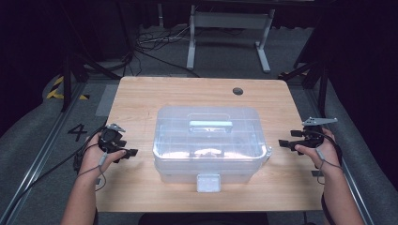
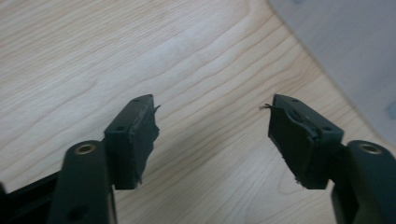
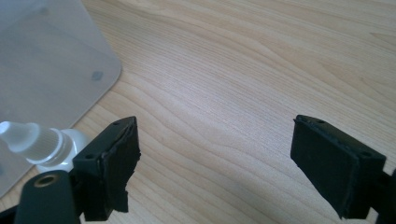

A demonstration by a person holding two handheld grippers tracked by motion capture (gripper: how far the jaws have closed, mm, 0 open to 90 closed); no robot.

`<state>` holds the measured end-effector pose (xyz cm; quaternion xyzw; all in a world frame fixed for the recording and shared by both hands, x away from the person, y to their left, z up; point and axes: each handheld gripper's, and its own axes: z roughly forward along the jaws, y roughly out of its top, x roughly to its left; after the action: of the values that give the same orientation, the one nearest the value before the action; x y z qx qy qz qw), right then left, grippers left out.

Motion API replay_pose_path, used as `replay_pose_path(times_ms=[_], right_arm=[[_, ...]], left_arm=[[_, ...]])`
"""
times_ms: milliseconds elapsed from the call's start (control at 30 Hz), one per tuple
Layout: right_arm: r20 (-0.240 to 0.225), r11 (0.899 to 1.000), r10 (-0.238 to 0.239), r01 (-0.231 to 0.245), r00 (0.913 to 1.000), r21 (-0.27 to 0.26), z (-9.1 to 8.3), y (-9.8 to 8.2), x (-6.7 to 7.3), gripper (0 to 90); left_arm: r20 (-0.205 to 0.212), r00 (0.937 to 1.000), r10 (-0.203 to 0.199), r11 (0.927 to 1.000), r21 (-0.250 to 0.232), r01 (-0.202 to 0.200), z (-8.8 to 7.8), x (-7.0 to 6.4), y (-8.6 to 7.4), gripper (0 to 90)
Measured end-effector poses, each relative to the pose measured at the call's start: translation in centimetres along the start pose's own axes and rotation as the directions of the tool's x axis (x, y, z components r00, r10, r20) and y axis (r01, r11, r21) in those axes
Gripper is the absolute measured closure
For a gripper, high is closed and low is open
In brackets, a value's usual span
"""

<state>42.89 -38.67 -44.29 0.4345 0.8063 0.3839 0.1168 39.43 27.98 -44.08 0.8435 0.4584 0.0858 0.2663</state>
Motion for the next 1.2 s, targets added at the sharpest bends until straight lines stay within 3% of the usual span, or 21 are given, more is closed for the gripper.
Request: replay_pose_path(times_ms=[100,167,233,300,367,400,500,567,667,767,1000,1200], right_arm=[[-0.002,1.0,-0.011,0.011,0.9999,0.002,-0.3,0.1,0.0,29.8],[-0.002,0.999,-0.043,0.043,0.9991,0.029,-0.5,0.1,-0.1,37.4],[0.005,0.997,-0.061,0.061,0.9981,0.04,-0.5,0.1,-0.1,38.8],[0.001,0.996,-0.078,0.078,0.997,0.042,-0.5,0.1,-0.1,41.2],[-0.008,0.996,-0.073,0.073,0.9973,0.049,-0.3,0.1,0.0,42.1],[-0.006,0.995,-0.082,0.082,0.9966,0.053,-0.3,0.1,0.0,43.0],[-0.001,0.992,-0.108,0.108,0.9941,0.059,-0.3,0.1,0.0,44.2],[-0.004,0.994,-0.097,0.097,0.9953,0.047,-0.6,0.1,0.0,45.2],[-0.014,0.995,-0.094,0.095,0.9955,0.024,-0.9,0.2,-0.1,45.4],[-0.011,0.997,-0.081,0.081,0.9966,0.003,-1.3,0.5,0.1,46.3],[-0.034,0.997,-0.071,0.069,0.9969,-0.039,-1.8,1.7,1.0,45.3],[-0.057,0.996,-0.07,0.067,0.9959,-0.056,-2.8,3.3,1.9,46.5]], left_arm=[[0.031,0.9995,-0.001,0.9967,-0.081,0.004,-0.1,0.3,-0.5,31.8],[0.048,0.9988,0.013,0.9959,-0.09,-0.009,-0.4,0.4,-0.6,35.1],[0.061,0.9981,0.012,0.9957,-0.092,-0.007,-0.5,0.5,-0.8,37.8],[0.057,0.9984,0.008,0.9957,-0.092,-0.003,-0.6,0.5,-0.9,36.0],[0.016,0.9998,0.008,0.9948,-0.101,-0.007,-0.6,0.6,-1.0,33.8],[-0.007,0.9996,0.027,0.9931,-0.114,-0.028,-0.6,0.7,-1.1,32.4],[0.018,0.9994,0.03,0.9874,-0.156,-0.027,-0.7,0.8,-1.2,32.0],[0.026,0.9996,0.013,0.9907,-0.135,-0.009,-0.8,0.8,-1.2,33.9],[0.001,0.9999,0.016,0.9937,-0.111,-0.016,-1.2,0.8,-1.0,33.2],[0.002,0.9998,0.019,0.9962,-0.085,-0.019,-1.3,0.4,-0.9,33.0],[-0.006,0.9997,0.025,0.9914,-0.128,-0.025,-2.1,0.0,-0.7,32.8],[-0.009,0.9998,0.02,0.9914,-0.129,-0.021,-2.6,-0.1,-0.7,31.9]])
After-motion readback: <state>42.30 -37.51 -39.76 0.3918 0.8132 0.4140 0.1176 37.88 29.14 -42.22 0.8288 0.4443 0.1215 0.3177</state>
